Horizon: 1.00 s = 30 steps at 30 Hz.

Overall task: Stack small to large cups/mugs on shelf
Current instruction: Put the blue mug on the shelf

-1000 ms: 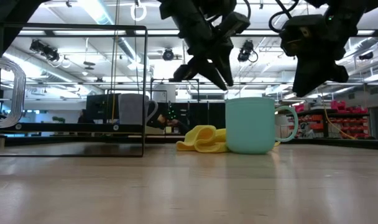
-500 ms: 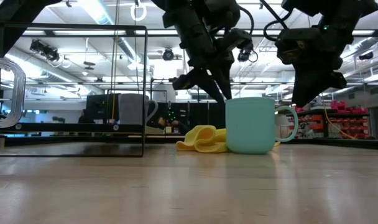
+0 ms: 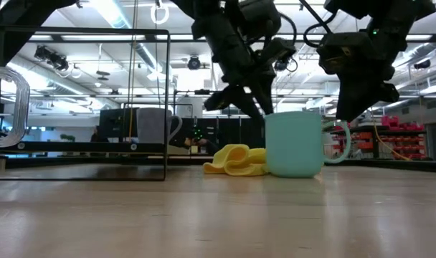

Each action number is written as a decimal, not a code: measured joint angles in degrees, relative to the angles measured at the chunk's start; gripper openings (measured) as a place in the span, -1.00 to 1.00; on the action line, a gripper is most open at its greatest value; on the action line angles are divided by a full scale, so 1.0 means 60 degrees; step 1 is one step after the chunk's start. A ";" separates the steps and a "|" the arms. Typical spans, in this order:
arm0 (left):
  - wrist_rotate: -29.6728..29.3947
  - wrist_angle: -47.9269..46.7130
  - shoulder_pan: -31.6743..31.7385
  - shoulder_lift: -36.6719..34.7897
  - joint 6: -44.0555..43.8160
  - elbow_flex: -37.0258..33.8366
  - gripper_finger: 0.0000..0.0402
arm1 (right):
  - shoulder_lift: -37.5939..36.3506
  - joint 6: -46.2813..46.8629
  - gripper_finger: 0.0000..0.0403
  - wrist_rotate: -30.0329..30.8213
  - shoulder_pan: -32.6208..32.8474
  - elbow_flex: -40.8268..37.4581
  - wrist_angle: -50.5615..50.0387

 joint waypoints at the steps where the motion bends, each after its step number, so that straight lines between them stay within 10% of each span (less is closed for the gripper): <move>1: 0.0020 -0.0074 -0.0001 0.0035 -0.0005 -0.0011 -0.56 | 0.0000 0.0004 -0.55 0.0002 -0.0001 0.0000 0.0000; 30: 0.0364 0.0227 0.0230 0.0097 -0.0398 0.0005 -0.94 | -0.0154 0.0059 -0.55 0.0200 0.0029 -0.0005 0.0166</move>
